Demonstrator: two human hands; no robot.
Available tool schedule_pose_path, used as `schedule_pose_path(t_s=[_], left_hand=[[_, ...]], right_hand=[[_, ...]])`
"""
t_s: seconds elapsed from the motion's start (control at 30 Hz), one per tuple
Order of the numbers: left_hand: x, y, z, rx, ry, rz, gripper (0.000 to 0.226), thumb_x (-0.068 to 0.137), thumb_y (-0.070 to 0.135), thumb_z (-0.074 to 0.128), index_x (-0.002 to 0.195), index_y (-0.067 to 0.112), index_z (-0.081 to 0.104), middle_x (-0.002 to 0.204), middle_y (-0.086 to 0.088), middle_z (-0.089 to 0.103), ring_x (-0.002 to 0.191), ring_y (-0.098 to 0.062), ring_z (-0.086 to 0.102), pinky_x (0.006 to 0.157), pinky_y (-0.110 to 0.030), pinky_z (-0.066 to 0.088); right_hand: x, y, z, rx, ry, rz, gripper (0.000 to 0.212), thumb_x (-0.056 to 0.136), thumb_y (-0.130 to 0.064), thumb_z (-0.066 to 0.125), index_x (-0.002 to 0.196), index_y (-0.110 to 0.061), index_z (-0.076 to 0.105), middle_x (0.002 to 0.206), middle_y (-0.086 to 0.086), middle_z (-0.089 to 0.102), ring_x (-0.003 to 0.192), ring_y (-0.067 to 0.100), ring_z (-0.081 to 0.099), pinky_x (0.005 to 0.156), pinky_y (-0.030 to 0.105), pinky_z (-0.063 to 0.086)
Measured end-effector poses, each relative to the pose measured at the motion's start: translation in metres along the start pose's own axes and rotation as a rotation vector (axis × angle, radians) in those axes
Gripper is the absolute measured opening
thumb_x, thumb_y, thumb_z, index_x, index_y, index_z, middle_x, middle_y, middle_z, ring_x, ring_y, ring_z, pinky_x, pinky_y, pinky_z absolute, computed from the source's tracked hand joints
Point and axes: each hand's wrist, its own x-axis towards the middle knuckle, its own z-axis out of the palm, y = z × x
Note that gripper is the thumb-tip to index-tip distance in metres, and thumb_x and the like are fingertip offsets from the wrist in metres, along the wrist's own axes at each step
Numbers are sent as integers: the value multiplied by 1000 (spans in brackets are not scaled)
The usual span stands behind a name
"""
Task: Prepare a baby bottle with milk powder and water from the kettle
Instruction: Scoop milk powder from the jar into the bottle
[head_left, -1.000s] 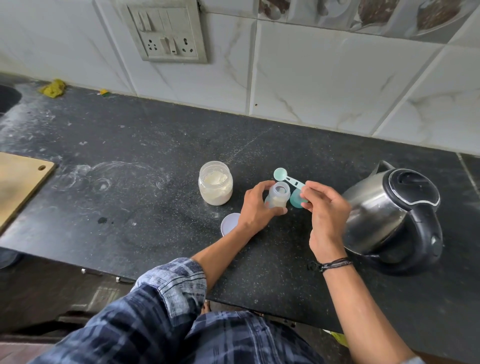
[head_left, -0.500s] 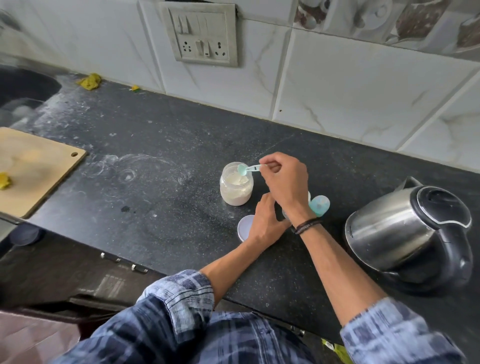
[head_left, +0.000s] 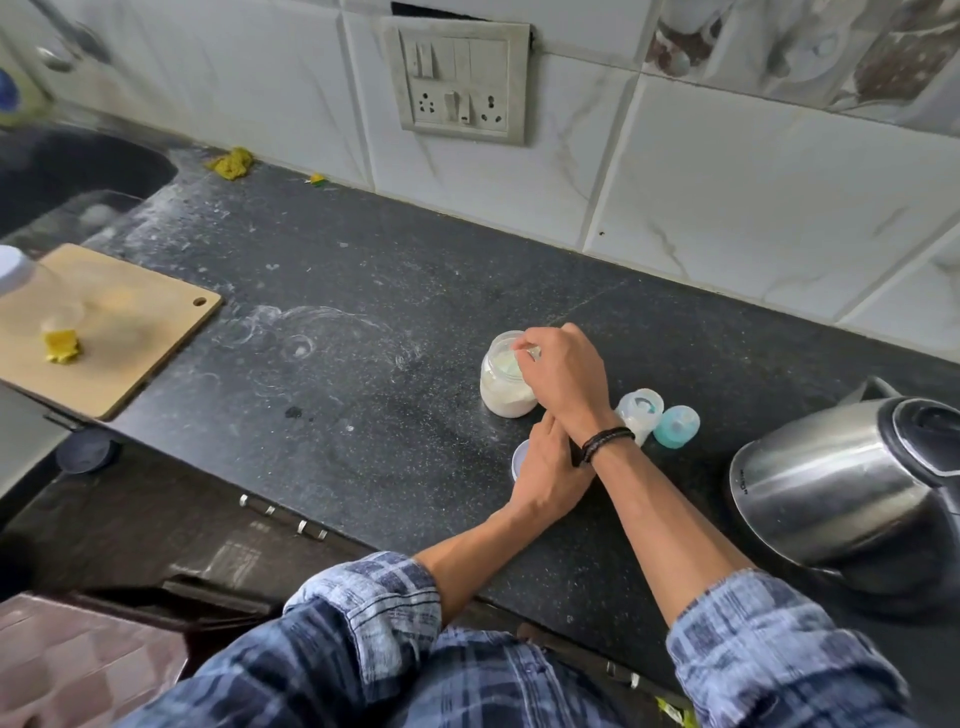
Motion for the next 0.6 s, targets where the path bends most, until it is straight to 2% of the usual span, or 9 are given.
schedule_pose_path(t_s=[0.13, 0.27, 0.43, 0.53, 0.6], left_hand=[[-1, -6, -3, 17, -39, -18, 52, 90, 17, 70, 138, 11, 51, 139, -6, 52, 129, -22, 45, 107, -33, 38], [-4, -9, -8, 21, -76, -20, 65, 88, 14, 71, 147, 15, 46, 150, -2, 46, 139, -19, 39, 117, -34, 33], [-6, -10, -13, -4, -97, -19, 69, 89, 12, 72, 152, 16, 43, 153, -1, 43, 140, -19, 40, 119, -33, 31], [-7, -8, -13, -15, -102, -17, 70, 89, 11, 72, 152, 16, 43, 153, -1, 43, 139, -18, 42, 118, -33, 32], [-9, -5, -11, -12, -105, -4, 70, 88, 10, 73, 151, 15, 44, 152, -2, 44, 138, -18, 43, 118, -35, 33]], right_hand=[[-9, 8, -12, 50, 94, -9, 15, 97, -15, 67, 105, -17, 80, 103, -2, 75, 96, 19, 60, 74, 38, 53], [-23, 25, -29, 76, 213, 52, 13, 97, -15, 69, 106, -16, 79, 102, -1, 74, 91, 18, 63, 76, 30, 50], [-47, 48, -50, 108, 297, 197, 12, 97, -16, 70, 103, -17, 80, 100, -4, 74, 87, 17, 66, 81, 35, 56], [-61, 57, -60, 119, 342, 263, 11, 96, -16, 70, 100, -17, 80, 99, -5, 75, 84, 14, 68, 78, 31, 57], [-70, 62, -66, 125, 364, 289, 10, 95, -15, 71, 98, -17, 80, 95, -9, 73, 79, 7, 66, 75, 23, 55]])
